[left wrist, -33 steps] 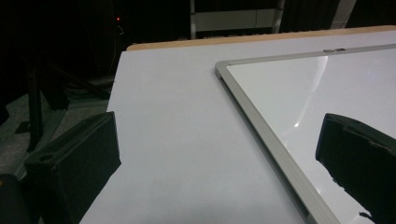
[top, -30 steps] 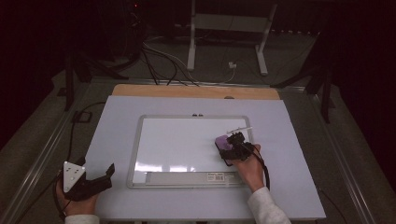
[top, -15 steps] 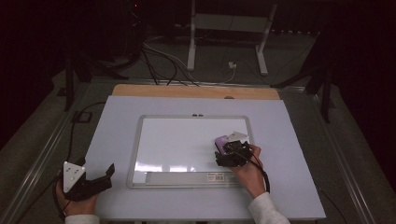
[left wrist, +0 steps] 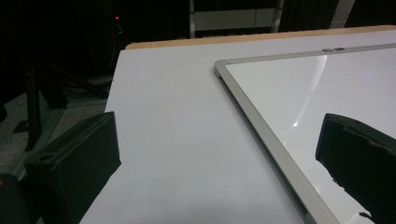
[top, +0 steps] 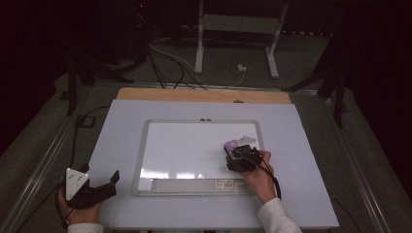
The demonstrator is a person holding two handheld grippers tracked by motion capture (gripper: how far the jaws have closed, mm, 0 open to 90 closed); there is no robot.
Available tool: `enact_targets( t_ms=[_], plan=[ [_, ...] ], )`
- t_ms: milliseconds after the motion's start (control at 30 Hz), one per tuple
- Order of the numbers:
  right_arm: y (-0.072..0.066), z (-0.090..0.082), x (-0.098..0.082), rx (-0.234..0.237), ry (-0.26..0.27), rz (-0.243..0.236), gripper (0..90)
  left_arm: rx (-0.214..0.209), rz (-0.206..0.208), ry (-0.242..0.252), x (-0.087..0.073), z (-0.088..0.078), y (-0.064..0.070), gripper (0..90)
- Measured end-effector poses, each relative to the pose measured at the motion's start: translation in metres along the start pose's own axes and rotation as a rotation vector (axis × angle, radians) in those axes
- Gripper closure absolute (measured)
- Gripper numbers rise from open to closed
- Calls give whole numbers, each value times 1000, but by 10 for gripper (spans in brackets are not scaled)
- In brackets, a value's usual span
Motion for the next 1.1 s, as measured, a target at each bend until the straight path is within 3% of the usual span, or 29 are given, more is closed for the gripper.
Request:
enact_targets(
  t_ms=[167,333,400,633,900,1100],
  plan=[
    [11,2,-1,-18,-18,22,341,0,1,-1,0,0,0,5],
    [20,3,-2,-41,-36,31,408,1,2,-2,-1,0,0,5],
    [24,5,-3,-42,-40,58,416,1,1,-1,0,0,0,5],
    [33,0,-1,-80,-15,101,631,1,2,-1,0,0,-1,5],
    [38,-16,4,-107,29,149,637,2,1,-1,0,0,0,5],
    [41,-27,-3,-105,33,241,636,3,1,-1,0,0,0,5]
  ],
)
Point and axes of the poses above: each handheld gripper's, and its own axes: z roughly forward along the jaws, x roughly out of its top, y roughly to its right, the point moved 8 cm from there along z, roughly forward along the jaws, and after that the axes turned 15 degrees about y, right-handed, at the moved point
